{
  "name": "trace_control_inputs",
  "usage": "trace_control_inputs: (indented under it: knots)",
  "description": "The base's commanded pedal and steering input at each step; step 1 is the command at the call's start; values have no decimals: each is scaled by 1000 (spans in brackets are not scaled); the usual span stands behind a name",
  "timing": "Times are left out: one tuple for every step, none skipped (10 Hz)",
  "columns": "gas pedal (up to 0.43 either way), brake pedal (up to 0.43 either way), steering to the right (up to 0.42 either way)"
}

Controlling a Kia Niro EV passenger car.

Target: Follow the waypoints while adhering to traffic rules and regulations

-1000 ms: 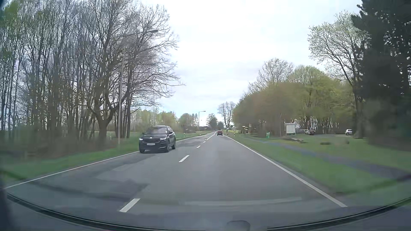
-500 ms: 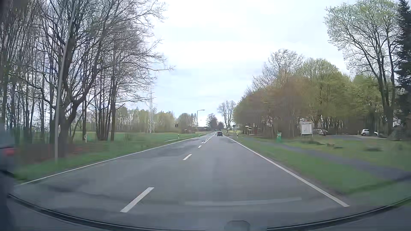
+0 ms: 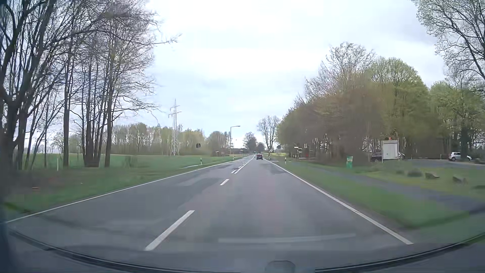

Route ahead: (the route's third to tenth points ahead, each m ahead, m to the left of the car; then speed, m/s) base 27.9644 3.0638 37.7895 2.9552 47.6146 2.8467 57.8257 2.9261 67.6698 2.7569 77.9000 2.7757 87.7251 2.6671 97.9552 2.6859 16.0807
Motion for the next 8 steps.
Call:
trace_control_inputs:
  knots:
    - [98, 0, -2]
    - [98, 0, -2]
    - [98, 0, -1]
    - [98, 0, -1]
    - [87, 0, -1]
    - [79, 0, -1]
    - [79, 0, -1]
    - [67, 0, -1]
